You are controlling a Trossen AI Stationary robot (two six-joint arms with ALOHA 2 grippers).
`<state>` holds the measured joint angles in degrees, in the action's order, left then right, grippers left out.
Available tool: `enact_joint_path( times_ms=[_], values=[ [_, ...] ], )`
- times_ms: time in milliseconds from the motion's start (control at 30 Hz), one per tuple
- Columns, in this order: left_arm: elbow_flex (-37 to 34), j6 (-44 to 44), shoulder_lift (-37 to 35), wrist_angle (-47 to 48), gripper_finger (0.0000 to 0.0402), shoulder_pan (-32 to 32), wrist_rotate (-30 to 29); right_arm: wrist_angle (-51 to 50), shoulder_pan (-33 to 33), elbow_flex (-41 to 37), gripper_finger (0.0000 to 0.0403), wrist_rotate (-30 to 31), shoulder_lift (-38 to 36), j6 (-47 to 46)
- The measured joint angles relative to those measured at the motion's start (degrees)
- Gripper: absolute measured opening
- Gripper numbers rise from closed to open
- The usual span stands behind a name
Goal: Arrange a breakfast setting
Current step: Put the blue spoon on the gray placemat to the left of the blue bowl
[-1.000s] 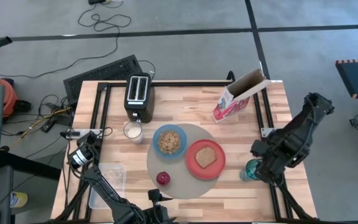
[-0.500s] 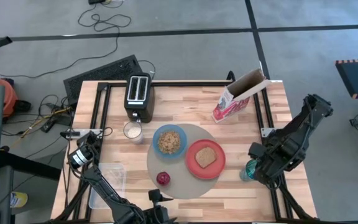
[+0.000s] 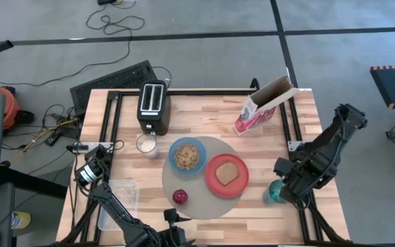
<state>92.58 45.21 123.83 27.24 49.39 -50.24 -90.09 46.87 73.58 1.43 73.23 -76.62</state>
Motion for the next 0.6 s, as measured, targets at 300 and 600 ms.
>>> enact_joint_path(
  times_ms=[300, 600],
  values=[
    [0.0, 0.0, 0.0, 0.0, 0.0343, 0.0, 0.0, 0.1, 0.0, 0.0, 0.0035, 0.0, 0.0, 0.6],
    [0.0, 0.0, 0.0, 0.0, 0.0343, 0.0, 0.0, 0.1, 0.0, 0.0, 0.0037, 0.0, 0.0, 0.2]
  ],
)
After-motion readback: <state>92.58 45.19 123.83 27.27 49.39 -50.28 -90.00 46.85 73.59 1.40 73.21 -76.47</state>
